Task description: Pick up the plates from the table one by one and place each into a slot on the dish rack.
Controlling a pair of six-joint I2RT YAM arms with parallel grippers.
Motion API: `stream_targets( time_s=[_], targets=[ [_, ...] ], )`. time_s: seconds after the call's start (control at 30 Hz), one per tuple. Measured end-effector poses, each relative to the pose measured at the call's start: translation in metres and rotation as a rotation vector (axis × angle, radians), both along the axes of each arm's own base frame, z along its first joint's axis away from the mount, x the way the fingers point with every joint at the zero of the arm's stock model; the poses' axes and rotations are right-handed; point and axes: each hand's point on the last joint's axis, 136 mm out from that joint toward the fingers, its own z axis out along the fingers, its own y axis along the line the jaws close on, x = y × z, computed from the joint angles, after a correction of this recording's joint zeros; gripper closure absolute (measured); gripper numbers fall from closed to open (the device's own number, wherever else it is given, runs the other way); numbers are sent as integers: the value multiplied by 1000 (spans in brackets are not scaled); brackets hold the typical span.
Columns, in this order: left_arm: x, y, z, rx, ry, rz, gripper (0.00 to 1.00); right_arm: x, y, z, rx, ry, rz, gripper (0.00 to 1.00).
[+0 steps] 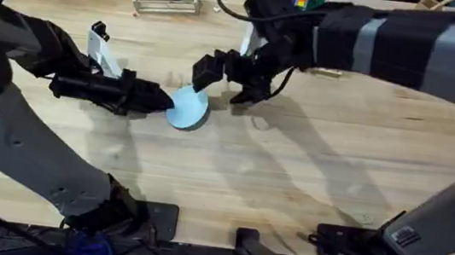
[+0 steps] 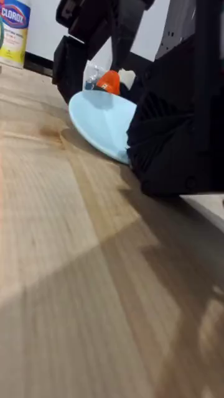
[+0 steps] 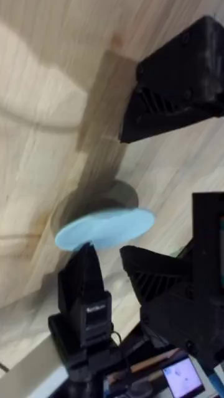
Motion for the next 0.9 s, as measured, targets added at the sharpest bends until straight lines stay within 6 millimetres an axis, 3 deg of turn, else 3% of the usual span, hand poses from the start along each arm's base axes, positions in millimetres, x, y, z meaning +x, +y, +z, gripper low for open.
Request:
stream_targets(
  time_s=[0.23, 0.9],
  targets=[
    [0, 0, 0, 0, 0, 0, 960, -2, 25, 8, 56, -53, 32, 7],
    [0, 0, 0, 0, 0, 0, 960, -14, 49, -7, 68, -44, 66, 7]
  ],
)
